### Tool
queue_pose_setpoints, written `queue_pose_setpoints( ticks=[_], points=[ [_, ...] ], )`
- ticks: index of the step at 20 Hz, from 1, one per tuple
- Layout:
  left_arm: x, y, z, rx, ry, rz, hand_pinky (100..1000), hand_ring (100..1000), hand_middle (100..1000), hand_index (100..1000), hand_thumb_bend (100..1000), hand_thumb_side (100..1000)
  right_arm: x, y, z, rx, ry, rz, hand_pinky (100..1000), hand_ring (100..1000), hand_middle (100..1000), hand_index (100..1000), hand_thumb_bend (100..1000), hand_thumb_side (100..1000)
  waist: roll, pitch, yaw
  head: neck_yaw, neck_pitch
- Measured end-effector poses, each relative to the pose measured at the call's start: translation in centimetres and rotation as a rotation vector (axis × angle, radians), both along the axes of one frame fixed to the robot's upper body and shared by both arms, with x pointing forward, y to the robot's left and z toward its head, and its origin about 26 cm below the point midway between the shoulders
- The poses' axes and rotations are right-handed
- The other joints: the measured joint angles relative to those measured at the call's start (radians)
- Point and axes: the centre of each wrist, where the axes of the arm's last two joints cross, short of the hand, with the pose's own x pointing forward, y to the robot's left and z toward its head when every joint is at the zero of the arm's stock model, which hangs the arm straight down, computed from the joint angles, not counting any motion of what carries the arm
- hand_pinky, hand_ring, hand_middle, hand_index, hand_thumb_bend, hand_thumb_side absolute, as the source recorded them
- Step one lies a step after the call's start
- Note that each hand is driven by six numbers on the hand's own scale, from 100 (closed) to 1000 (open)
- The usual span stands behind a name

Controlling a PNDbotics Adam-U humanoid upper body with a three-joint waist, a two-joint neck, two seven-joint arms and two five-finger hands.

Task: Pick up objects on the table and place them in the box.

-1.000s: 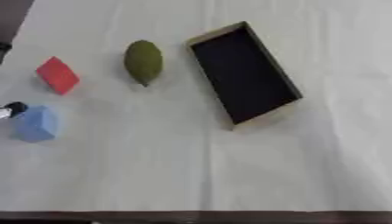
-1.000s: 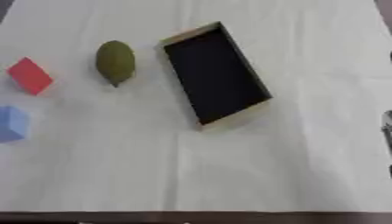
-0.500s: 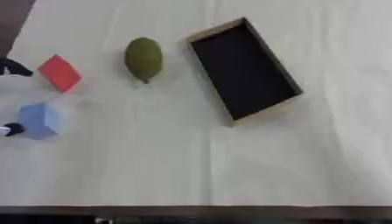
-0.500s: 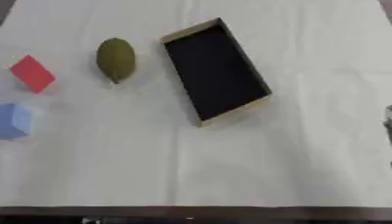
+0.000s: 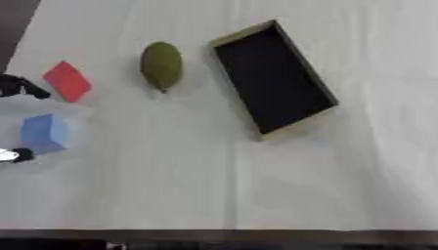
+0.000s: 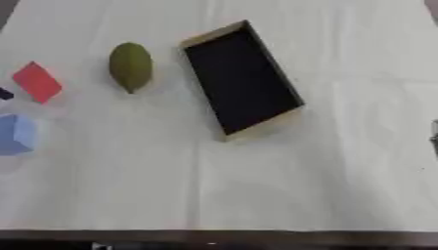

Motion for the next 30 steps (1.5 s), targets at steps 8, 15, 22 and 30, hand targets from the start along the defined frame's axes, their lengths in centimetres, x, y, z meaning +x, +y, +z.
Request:
queue_pose_setpoints(
  ticks=[8, 15, 22, 30],
  points=[
    [-0.1, 0.1, 1.3, 0.083, 0.064, 0.119, 930, 898, 804, 929, 589, 337, 0.0, 0.0, 0.0, 0.0, 0.002, 0.0, 854, 806, 613, 870, 100, 630, 0.001, 0.0, -0.002, 0.002, 0.0],
    [0.2, -1.0, 2.1, 0.096, 0.143, 0.128, 917, 893, 796, 925, 593, 308, 0.0, 0.0, 0.0, 0.001, 0.005, 0.001, 854, 806, 610, 870, 100, 631, 0.0, 0.002, -0.014, 0.009, 0.0],
    [0.7, -1.5, 2.6, 0.111, 0.194, 0.164, 919, 898, 803, 928, 599, 293, 0.0, 0.2, -0.2, 0.011, 0.009, 0.003, 855, 807, 609, 871, 100, 632, 0.0, 0.008, -0.019, 0.012, 0.0],
    [1.4, -2.0, 2.1, 0.095, 0.205, 0.181, 911, 893, 800, 925, 583, 268, 0.1, 0.3, -0.3, 0.022, 0.015, 0.008, 856, 808, 609, 871, 100, 633, -0.001, 0.012, -0.026, 0.019, -0.001]
  ],
)
